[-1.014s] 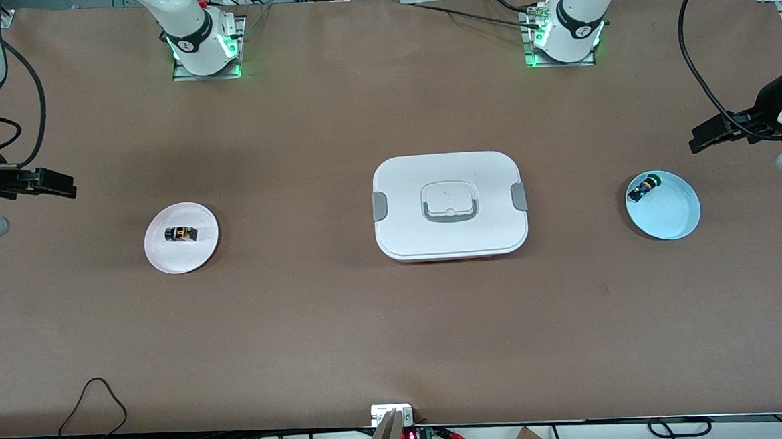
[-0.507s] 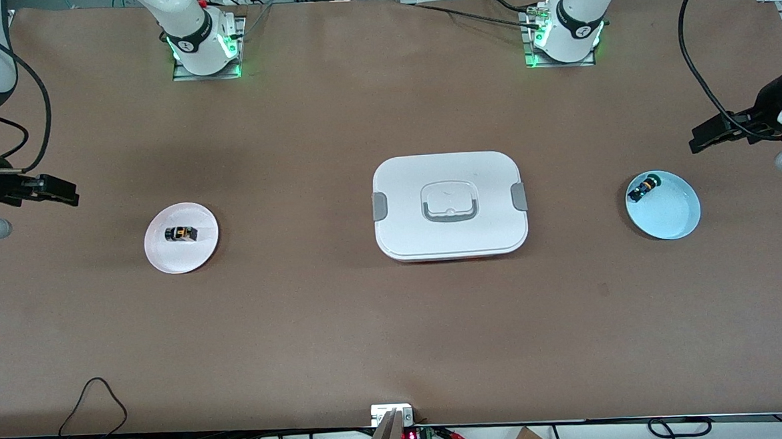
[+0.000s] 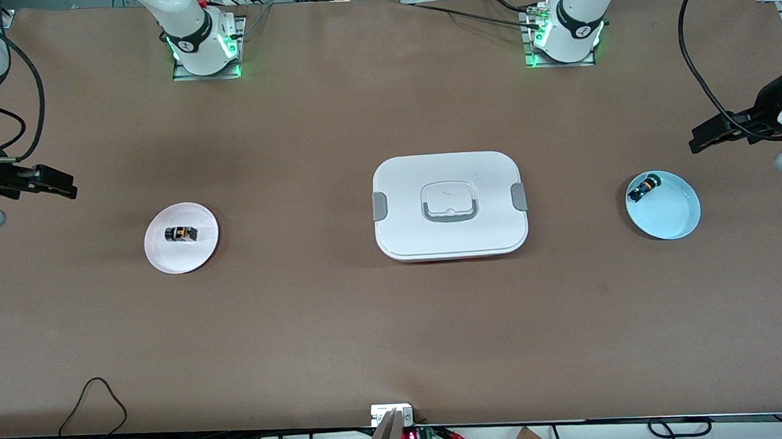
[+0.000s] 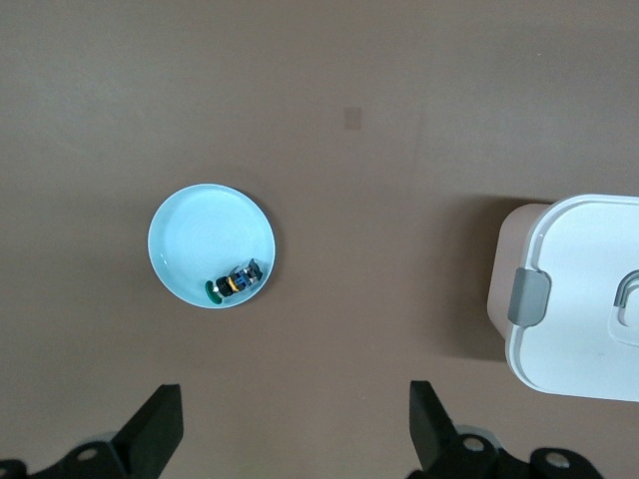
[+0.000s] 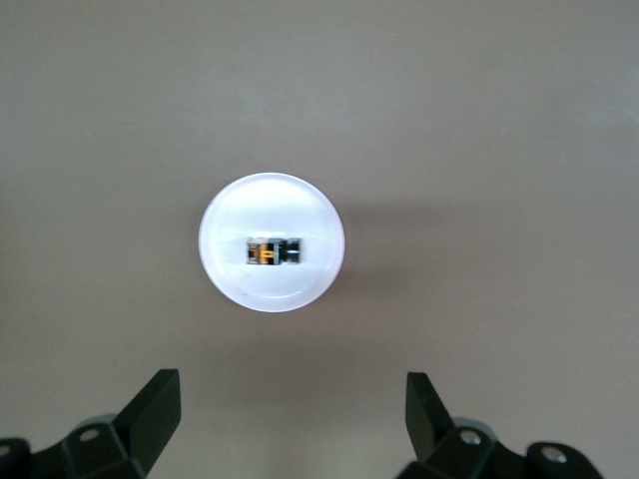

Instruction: Transfer orange switch to right arm and place

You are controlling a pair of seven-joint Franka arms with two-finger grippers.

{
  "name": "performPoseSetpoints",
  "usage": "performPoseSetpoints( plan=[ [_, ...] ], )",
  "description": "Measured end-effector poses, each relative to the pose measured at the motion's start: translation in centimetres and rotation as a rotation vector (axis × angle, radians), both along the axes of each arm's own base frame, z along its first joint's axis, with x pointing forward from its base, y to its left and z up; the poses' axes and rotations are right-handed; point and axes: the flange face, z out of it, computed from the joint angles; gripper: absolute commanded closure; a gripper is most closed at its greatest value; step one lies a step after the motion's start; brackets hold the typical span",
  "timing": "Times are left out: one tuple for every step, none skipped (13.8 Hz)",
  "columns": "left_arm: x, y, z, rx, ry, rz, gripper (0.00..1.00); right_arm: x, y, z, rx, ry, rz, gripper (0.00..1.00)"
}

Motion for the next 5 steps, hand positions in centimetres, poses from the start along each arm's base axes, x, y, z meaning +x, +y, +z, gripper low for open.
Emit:
performPoseSetpoints(
  plan=[
    [0.00,0.00,0.00,0.000,0.000,0.000,0.00,0.01,0.14,0.00,0.014,-0.001,-0.002,0.00],
    [0.00,0.00,0.00,0.000,0.000,0.000,0.00,0.01,0.17,0.02,0.019,-0.002,-0.003,0.00],
    [0.00,0.00,0.00,0.000,0.000,0.000,0.00,0.02,0.17,0.03,0.020,-0.002,-0.004,0.00],
    [0.00,0.00,0.00,0.000,0.000,0.000,0.00,0.02,0.19,0.03,0.020,-0.002,-0.004,0.00],
    [0.00,0.00,-0.01,0.000,0.000,0.000,0.00,0.02,0.22,0.03,0.020,-0.003,-0.003,0.00]
  ],
)
